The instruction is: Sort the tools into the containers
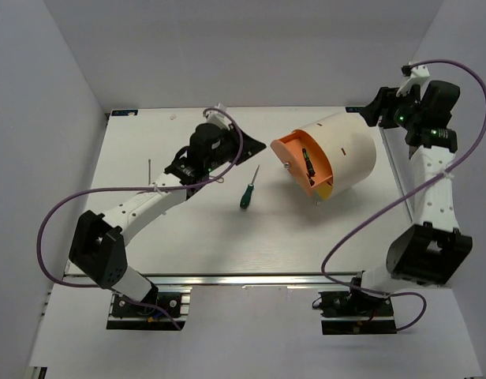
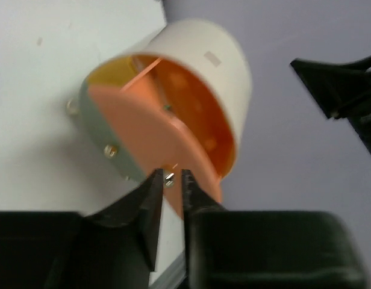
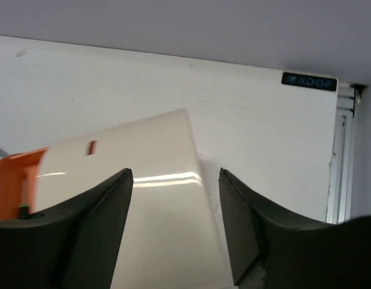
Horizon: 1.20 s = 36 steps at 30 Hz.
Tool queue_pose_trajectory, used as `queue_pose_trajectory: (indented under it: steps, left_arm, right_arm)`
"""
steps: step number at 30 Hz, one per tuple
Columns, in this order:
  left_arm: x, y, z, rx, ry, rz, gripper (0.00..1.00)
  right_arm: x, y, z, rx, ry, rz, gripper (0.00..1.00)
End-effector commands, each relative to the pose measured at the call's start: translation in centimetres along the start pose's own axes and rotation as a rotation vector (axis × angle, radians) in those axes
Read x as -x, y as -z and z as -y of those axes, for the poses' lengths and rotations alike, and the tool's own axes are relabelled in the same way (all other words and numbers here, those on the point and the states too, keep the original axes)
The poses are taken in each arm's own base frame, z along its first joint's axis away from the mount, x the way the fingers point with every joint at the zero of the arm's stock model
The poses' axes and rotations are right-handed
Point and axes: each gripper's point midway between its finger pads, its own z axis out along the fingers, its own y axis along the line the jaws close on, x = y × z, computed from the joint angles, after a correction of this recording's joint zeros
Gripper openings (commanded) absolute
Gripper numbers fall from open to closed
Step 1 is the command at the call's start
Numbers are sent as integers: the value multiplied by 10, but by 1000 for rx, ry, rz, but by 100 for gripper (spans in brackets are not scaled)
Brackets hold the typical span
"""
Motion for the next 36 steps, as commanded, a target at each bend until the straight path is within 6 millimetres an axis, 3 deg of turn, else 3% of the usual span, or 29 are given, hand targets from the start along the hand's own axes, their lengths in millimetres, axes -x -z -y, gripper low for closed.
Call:
queue_pose_trajectory:
  steps: [1, 3, 4, 10, 19, 28, 30, 31, 36]
  left_arm:
    - [-25, 12, -17, 18, 61, -28, 32]
    - [-32, 12, -20, 12, 69, -40, 42]
    - [-35, 10, -20, 5, 71, -48, 44]
    - [-54, -19, -19, -35, 77, -132, 48]
    - [-72, -52, -7, -117, 94, -190, 50]
    - [-80, -90, 7, -168, 103, -223, 50]
    - [-86, -101, 1, -155, 111, -241, 50]
    - [-82, -104, 9, -174, 107, -235, 50]
    - [-81, -113, 7, -162, 109, -235, 50]
  right_arm:
    - [0, -12, 30, -31, -142, -14, 66]
    - [-5, -17, 41, 4, -177, -38, 70]
    - [-18, -28, 49, 16, -209, -73, 74]
    - [-37, -48, 61, 101, -239, -135, 78]
    - [-66, -46, 30, 288, -308, -191, 70]
    - [-68, -42, 23, 319, -321, -204, 68]
    - [-71, -42, 24, 311, -318, -211, 68]
    - [-71, -42, 25, 307, -314, -210, 68]
    - [-64, -39, 36, 237, -264, -189, 71]
